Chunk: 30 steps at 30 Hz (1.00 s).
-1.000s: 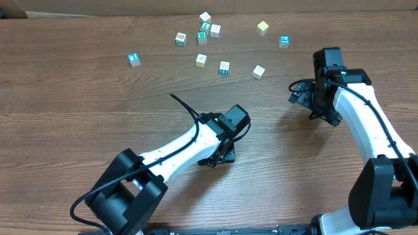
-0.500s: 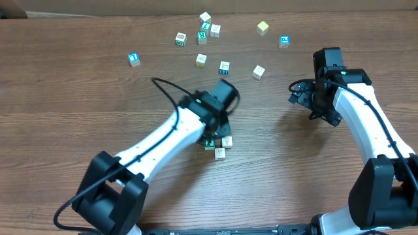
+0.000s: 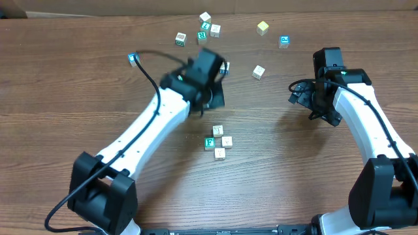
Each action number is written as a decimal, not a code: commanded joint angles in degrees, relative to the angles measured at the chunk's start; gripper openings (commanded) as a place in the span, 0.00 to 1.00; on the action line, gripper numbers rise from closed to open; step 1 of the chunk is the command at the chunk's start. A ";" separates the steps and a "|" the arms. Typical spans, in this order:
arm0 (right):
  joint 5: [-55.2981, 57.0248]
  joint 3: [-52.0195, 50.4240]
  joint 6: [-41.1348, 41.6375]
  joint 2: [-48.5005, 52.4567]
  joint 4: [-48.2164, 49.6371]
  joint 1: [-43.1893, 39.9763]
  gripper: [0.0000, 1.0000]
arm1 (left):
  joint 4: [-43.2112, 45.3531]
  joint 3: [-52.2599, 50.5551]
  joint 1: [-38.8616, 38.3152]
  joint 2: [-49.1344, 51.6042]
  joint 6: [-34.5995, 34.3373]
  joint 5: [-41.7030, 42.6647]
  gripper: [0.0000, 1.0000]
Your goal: Form a circle
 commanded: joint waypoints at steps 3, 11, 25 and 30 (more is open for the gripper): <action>0.61 0.66 0.02 -1.05 0.15 -0.24 1.00 | -0.79 4.00 1.14 2.97 3.48 -0.02 0.04; 0.61 0.66 0.02 -1.05 0.15 -0.24 1.00 | -0.26 4.02 0.87 11.02 3.43 2.23 0.04; 0.61 0.66 0.02 -1.05 0.15 -0.24 1.00 | 0.98 4.00 0.70 19.93 3.48 4.63 0.04; 0.61 0.66 0.02 -1.05 0.15 -0.24 1.00 | 0.22 4.00 0.68 19.93 3.45 8.74 0.04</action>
